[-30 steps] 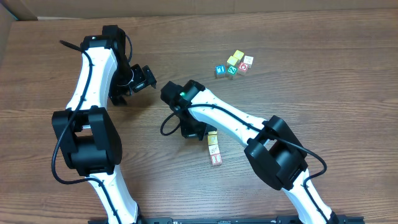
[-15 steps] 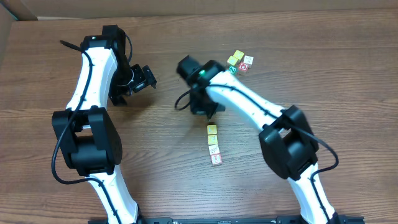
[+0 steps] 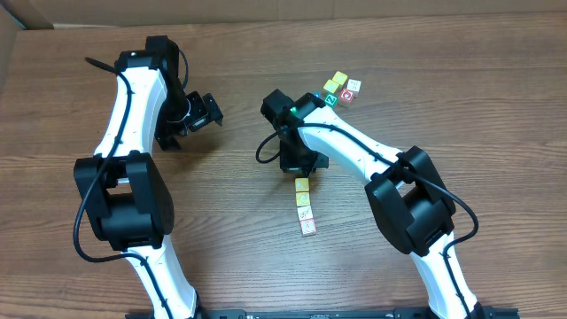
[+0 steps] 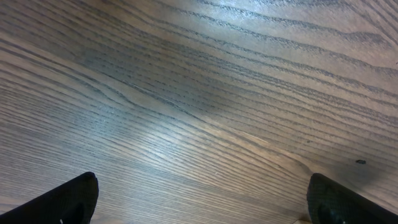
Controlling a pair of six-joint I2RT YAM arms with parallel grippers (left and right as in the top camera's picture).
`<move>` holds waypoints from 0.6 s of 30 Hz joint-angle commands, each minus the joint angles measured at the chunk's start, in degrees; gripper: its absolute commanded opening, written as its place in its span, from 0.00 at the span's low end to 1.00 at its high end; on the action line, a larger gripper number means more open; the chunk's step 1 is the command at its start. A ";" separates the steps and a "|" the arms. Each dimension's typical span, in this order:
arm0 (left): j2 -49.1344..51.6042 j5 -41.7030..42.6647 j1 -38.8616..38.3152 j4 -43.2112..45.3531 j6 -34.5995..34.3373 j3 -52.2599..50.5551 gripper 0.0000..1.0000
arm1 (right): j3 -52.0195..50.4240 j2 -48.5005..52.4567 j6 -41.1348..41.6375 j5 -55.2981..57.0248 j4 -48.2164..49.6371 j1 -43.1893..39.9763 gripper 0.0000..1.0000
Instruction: Flip 4 blocks
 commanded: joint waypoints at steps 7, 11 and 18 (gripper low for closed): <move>0.39 -0.17 -0.31 0.07 0.26 0.87 1.00 | -0.20 -2.64 -3.06 -3.10 -0.79 0.15 0.04; 0.39 -0.17 -0.31 0.07 0.26 0.87 1.00 | -0.20 -2.64 -3.06 -3.08 -1.90 0.15 0.04; 0.39 -0.17 -0.31 0.07 0.26 0.87 1.00 | -0.20 -2.64 -3.06 -3.10 -2.73 0.15 0.04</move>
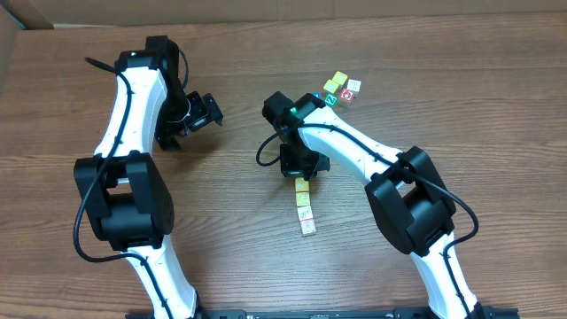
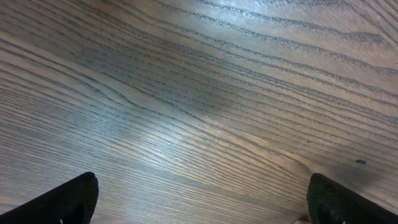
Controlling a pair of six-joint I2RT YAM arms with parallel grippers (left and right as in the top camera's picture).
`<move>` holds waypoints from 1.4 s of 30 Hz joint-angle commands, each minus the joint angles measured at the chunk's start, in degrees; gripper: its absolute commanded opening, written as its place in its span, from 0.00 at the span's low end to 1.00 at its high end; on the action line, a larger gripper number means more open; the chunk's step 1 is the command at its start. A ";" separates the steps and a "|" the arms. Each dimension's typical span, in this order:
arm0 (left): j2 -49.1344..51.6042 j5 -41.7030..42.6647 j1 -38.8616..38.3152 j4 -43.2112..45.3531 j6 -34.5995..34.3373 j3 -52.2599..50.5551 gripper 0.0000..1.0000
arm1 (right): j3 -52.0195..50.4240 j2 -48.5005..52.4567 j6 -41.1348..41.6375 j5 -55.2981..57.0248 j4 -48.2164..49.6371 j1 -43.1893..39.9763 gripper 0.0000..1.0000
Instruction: Flip 4 blocks
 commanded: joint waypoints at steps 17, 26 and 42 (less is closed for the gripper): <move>0.39 -0.17 -0.31 0.04 0.26 0.87 1.00 | -0.17 -2.62 -0.48 -3.39 1.97 0.15 0.04; 0.39 -0.17 -0.31 0.07 0.26 0.87 1.00 | -0.17 -2.62 -1.36 -3.76 -0.20 0.15 0.04; 0.39 -0.17 -0.31 0.07 0.26 0.87 1.00 | 0.07 -2.64 -2.08 -3.76 -1.11 0.15 0.04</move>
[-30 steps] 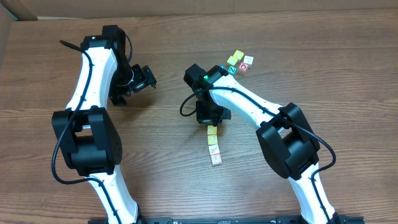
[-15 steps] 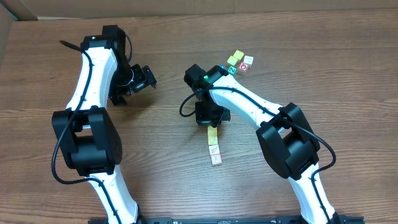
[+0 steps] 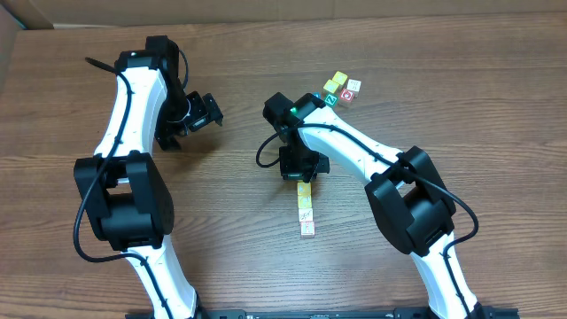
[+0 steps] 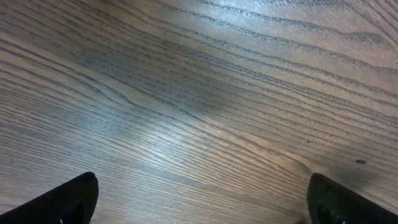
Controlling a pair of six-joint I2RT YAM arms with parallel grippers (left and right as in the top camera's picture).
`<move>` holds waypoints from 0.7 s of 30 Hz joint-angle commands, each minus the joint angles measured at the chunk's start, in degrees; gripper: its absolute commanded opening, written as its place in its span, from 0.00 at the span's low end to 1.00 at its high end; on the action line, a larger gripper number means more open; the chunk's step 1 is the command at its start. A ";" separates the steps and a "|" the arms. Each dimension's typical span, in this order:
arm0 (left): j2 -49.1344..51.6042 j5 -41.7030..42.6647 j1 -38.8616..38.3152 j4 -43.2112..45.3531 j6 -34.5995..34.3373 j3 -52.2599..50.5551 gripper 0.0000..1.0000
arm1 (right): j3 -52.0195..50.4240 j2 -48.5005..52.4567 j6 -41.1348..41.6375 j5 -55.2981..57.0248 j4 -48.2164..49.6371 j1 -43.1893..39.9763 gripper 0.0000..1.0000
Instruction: Flip 4 blocks
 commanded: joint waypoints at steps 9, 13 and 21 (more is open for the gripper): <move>0.39 -0.17 -0.31 0.04 0.26 0.87 1.00 | 9.05 -5.33 -3.06 -0.50 -4.66 -0.90 0.04; 0.39 -0.17 -0.31 0.07 0.26 0.87 1.00 | 9.60 -9.31 -3.04 -0.37 -10.34 -1.49 0.04; 0.39 -0.17 -0.31 0.04 0.26 0.87 1.00 | 5.86 -15.69 -2.75 1.66 -20.04 -1.46 0.04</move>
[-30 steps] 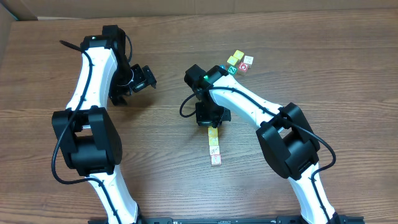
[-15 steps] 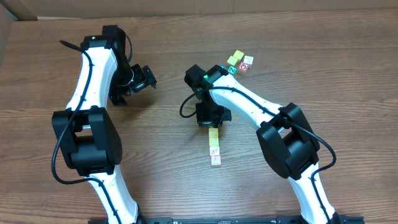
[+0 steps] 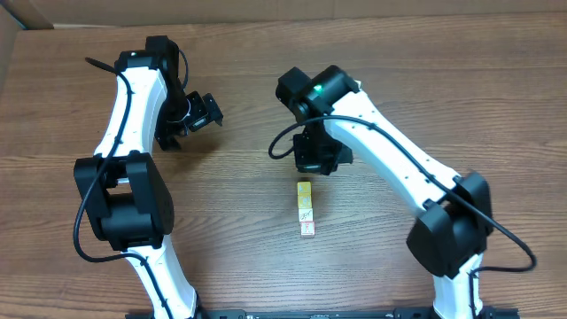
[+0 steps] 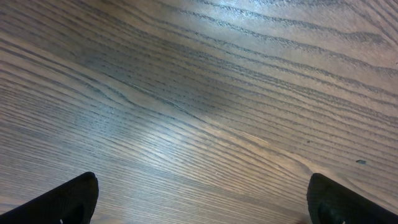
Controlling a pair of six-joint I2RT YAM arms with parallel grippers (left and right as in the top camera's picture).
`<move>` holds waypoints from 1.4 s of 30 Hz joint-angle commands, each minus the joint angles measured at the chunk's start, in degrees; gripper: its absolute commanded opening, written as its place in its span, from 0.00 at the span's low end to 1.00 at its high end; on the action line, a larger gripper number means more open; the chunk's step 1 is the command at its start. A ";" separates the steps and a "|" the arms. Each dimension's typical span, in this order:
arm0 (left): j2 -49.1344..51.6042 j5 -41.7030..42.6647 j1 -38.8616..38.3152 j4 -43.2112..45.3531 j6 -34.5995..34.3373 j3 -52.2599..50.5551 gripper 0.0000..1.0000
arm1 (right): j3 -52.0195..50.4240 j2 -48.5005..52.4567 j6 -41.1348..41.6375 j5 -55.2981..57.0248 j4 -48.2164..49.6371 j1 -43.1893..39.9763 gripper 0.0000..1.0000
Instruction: Flip 4 blocks
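Note:
A short column of small blocks lies mid-table in the overhead view: a yellow block (image 3: 304, 190) at the top, a pale block (image 3: 306, 211) below it, and a pale block with red marks (image 3: 307, 230) at the bottom. My right gripper (image 3: 316, 161) hangs just above the column's top end; its jaws are hidden under the wrist. My left gripper (image 3: 205, 111) is far off at the upper left. The left wrist view shows it (image 4: 202, 199) open over bare wood. The right arm (image 3: 354, 102) covers the far right of the table.
The wooden table (image 3: 230, 257) carries both arms. A cardboard edge (image 3: 18, 18) shows at the far left corner. The left arm's base links (image 3: 124, 199) stand at the left, the right arm's base links (image 3: 447, 235) at the right.
The right arm has changed pose: its wrist sits higher and further right, and its elbow further right and nearer. The far cluster of coloured blocks no longer shows. The left arm has not moved.
At every earlier moment the right gripper sat low over the top end of the block column, with a cluster of coloured blocks visible at the far right. The left gripper stayed open over bare wood. Now the right arm covers that cluster.

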 commanded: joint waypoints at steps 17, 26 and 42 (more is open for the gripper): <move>0.39 -0.17 -0.31 0.04 0.26 0.87 1.00 | -41.90 -20.26 13.64 -6.47 27.30 -0.46 0.04; 0.39 -0.17 -0.31 0.07 0.26 0.87 1.00 | -50.29 -20.26 19.61 -8.20 37.55 0.74 0.04; 0.39 -0.17 -0.31 0.04 0.26 0.87 1.00 | -55.30 -20.26 22.14 -9.49 44.35 3.23 0.04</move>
